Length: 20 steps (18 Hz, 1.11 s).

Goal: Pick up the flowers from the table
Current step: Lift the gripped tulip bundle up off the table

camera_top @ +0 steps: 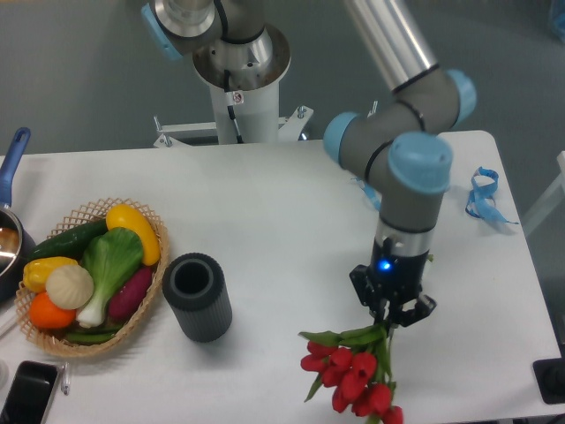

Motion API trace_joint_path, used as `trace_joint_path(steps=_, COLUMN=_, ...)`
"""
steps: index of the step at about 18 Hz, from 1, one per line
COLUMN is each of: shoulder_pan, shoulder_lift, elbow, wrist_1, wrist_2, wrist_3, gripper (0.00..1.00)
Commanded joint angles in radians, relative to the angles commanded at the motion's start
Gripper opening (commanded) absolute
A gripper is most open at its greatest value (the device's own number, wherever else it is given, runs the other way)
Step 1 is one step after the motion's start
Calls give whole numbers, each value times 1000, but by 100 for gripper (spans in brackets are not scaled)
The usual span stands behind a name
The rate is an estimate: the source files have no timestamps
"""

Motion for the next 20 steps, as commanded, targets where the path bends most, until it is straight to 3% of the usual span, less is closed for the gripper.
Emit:
trace_joint_path(steps=6, shoulder_pan=72, shoulder_lift=66, elbow=2, wrist_1=0, wrist_2=-230, wrist_3=-106, gripper=22)
trace_joint_path(steps=11, shoulder_pan=152, shoulder_lift=83, elbow=-1, wrist_1=0, wrist_2=-460, wrist_3=-147, gripper=22)
trace_joint_path(steps=20, shoulder_pan=177, shoulder_lift=104, elbow=-15, wrist_1=0, wrist_2=-488, wrist_3=-154, gripper=22)
